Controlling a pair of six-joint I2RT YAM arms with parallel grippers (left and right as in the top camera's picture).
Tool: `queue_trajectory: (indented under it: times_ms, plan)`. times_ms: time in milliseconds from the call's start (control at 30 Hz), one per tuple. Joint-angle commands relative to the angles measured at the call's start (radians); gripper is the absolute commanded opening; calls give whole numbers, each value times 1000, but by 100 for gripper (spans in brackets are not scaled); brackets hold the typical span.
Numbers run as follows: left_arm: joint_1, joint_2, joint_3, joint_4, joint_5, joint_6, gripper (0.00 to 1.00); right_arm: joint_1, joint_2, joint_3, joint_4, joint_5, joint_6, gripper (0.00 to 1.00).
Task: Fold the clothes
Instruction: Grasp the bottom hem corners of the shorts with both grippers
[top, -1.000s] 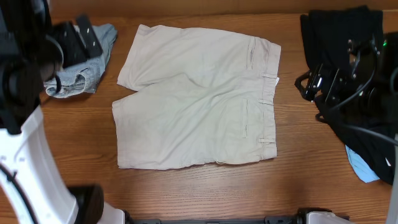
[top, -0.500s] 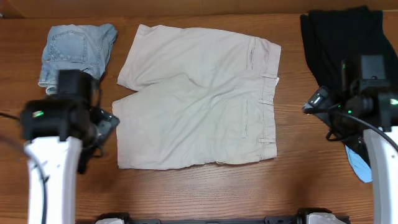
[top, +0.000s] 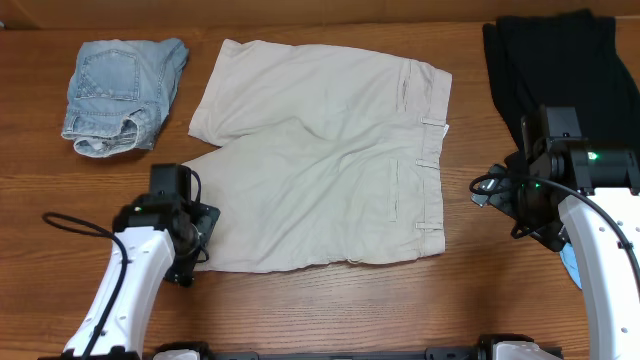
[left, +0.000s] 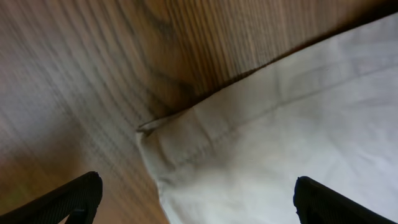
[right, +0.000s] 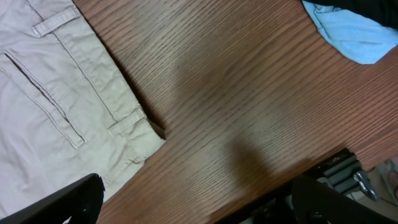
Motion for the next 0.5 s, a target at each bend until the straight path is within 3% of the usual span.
queue_trajectory:
  times_ms: [0, 233, 367, 433, 467]
  plan:
    - [-4, 38, -84, 80, 27, -20, 100, 5, 0, -2, 11, 3, -15, 100]
    - [-4, 116, -127, 175, 14, -20, 100, 5, 0, -2, 48, -6, -14, 100]
    - [-4, 180, -127, 212, 14, -20, 69, 5, 0, -3, 48, -42, -14, 99]
    - [-4, 198, -127, 211, 15, -20, 38, 5, 0, -3, 48, -72, -14, 98]
    - [-4, 201, -127, 210, 15, -20, 31, 5, 0, -3, 47, -87, -14, 98]
